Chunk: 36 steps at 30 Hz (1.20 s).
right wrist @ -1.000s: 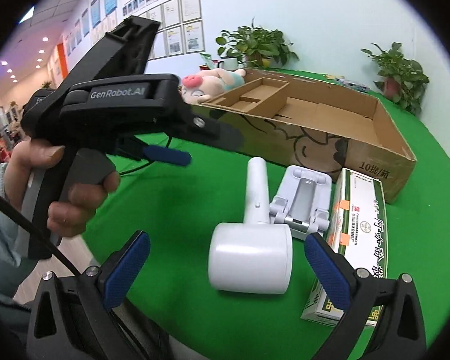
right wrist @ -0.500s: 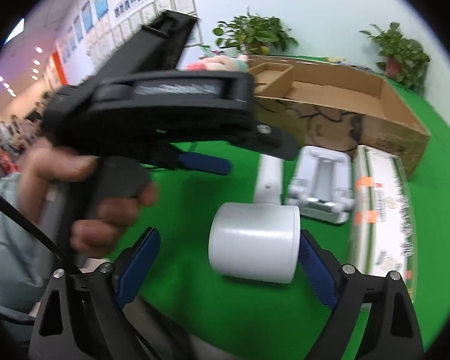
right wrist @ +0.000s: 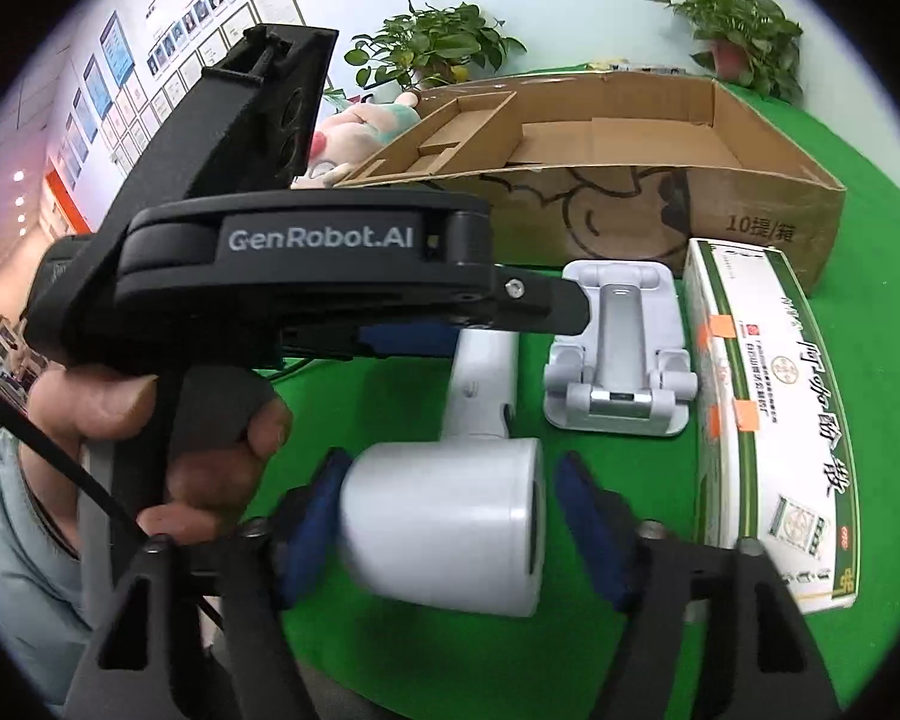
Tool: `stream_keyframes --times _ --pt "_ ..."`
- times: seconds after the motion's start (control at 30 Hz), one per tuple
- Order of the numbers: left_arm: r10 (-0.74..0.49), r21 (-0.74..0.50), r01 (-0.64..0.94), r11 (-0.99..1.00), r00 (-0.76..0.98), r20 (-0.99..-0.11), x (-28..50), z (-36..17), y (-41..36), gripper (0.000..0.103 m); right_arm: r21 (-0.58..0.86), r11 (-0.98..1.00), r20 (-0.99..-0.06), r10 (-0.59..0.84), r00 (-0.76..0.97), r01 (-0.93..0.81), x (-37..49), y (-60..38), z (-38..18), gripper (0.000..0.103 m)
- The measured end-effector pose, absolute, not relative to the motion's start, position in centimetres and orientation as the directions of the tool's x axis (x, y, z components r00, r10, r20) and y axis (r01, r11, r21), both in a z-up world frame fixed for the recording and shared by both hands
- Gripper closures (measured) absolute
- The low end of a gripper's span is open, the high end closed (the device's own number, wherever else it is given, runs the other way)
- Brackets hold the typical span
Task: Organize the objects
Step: 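Move the right gripper to the white hair dryer and close on its head, then lift the hair dryer with the right gripper and carry it over the box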
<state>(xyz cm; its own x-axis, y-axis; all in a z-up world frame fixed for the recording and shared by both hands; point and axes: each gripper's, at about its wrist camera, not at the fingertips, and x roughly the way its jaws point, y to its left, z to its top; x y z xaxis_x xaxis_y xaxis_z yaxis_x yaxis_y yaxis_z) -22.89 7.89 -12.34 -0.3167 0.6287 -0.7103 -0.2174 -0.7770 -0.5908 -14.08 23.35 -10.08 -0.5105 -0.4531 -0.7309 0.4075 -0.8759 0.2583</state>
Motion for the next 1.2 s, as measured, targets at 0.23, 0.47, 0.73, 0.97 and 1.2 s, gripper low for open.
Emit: stream_keyframes --times 0.23,0.47,0.73,0.97,1.2 --pt "0.611 -0.573 -0.215 -0.791 -0.321 -0.724 -21.9 -12.2 7.8 0.037 0.236 -0.885 -0.760 -0.425 -0.491 0.401 -12.2 23.1 -9.9 0.041" --pt "0.579 -0.548 -0.191 -0.815 -0.322 -0.749 -22.1 -12.1 8.0 0.047 0.200 -0.893 -0.771 -0.398 -0.497 0.404 -11.4 23.1 -9.9 0.041" --pt "0.525 -0.497 -0.173 -0.851 -0.323 -0.787 -22.4 -11.9 8.3 0.068 0.160 -0.904 -0.785 -0.360 -0.504 0.397 -12.0 22.6 -9.9 0.042" --pt "0.506 -0.463 -0.203 -0.863 -0.366 -0.781 -21.6 -9.8 8.7 0.071 0.157 -0.913 -0.787 -0.346 -0.511 0.377 -11.2 22.4 -9.5 0.043" --pt "0.502 -0.432 -0.255 -0.865 -0.431 -0.750 -20.7 -5.8 8.7 0.074 0.161 -0.914 -0.762 -0.355 -0.542 0.372 -11.7 22.7 -8.9 0.044"
